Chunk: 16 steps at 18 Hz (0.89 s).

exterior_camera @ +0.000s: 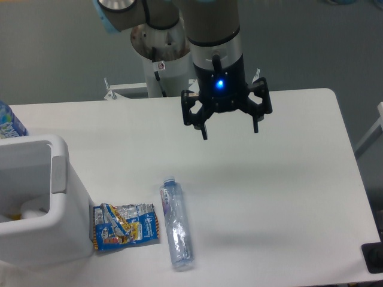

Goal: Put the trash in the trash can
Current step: 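Move the open gripper down toward the clear plastic water bottle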

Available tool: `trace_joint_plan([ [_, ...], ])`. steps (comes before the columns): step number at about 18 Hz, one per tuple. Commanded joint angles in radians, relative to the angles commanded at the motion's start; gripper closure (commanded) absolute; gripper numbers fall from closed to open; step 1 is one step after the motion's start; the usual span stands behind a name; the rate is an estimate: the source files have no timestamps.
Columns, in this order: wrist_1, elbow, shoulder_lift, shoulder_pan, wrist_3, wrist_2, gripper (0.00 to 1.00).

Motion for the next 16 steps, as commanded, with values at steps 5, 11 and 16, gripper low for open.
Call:
trace_joint_plan([
  [5,0.0,-0.002,-0.003,0.012,0.002,-0.002,0.0],
  [11,0.037,-0.005,-0.057,0.009,-0.012,-0.012,0.0],
  [16,0.125,-0.017,-0.158,-0.009,-0.098,-0.018,0.0],
])
